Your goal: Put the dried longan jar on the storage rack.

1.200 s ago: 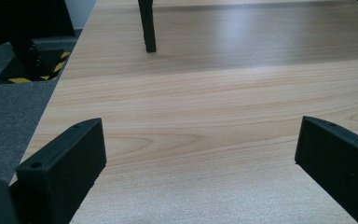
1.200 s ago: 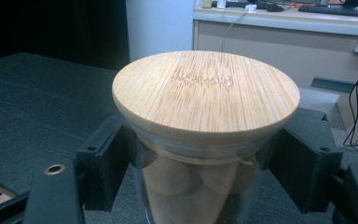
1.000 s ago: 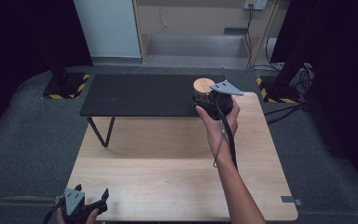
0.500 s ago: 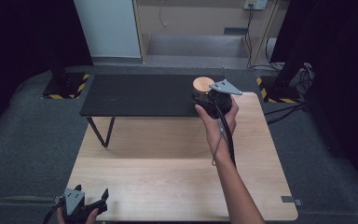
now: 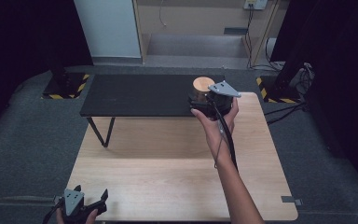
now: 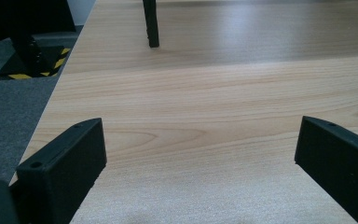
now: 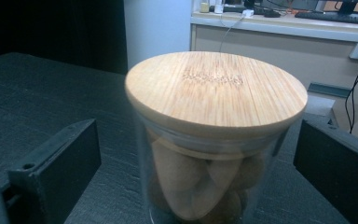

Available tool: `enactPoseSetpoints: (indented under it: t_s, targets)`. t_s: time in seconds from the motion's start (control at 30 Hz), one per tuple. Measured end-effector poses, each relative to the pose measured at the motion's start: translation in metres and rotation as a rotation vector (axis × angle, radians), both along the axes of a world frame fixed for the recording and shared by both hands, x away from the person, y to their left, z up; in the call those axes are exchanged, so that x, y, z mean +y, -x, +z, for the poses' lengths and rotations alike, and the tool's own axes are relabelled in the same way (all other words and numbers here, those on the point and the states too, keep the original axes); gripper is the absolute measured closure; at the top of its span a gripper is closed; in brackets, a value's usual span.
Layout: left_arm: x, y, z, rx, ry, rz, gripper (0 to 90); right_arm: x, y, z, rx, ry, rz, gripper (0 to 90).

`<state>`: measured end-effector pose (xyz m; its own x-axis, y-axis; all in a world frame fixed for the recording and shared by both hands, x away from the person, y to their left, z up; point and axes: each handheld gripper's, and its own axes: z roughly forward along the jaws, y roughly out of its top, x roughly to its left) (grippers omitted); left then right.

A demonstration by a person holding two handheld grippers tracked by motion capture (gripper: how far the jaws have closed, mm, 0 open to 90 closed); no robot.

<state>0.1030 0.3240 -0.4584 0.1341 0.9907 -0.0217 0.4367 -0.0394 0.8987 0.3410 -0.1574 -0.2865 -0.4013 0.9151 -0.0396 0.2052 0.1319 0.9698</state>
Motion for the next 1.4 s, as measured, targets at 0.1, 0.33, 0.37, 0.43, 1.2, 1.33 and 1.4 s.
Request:
enactPoseSetpoints:
  t_s: [0.1,0.33,0.37,0.43,1.2,1.33,1.4]
  targets:
    - [-0.001,0.0,0.0,-0.001,0.001,-0.002,0.8,0.001,0.003,0.001,0.005,0.002,-0.006,0.8]
    - [-0.001,0.001,0.001,-0.003,0.001,-0.004,0.8,-0.002,0.012,-0.004,0.007,-0.005,0.004,1.2]
    - [-0.001,0.001,0.001,-0.004,0.001,-0.005,0.9,-0.003,0.013,-0.005,0.007,-0.009,0.005,1.2]
    - [-0.001,0.001,0.001,-0.004,0.0,-0.006,0.8,-0.004,0.016,-0.008,0.007,-0.012,0.004,1.3]
    - [-0.004,0.003,0.001,-0.006,0.0,-0.014,0.8,-0.02,0.069,-0.041,-0.015,-0.038,0.047,2.4]
    - [-0.005,0.003,0.001,-0.007,-0.002,-0.018,0.8,-0.027,0.083,-0.054,0.001,-0.044,0.047,2.5]
    - [-0.006,0.003,0.002,-0.007,-0.004,-0.022,0.8,-0.03,0.088,-0.059,0.006,-0.045,0.047,2.5]
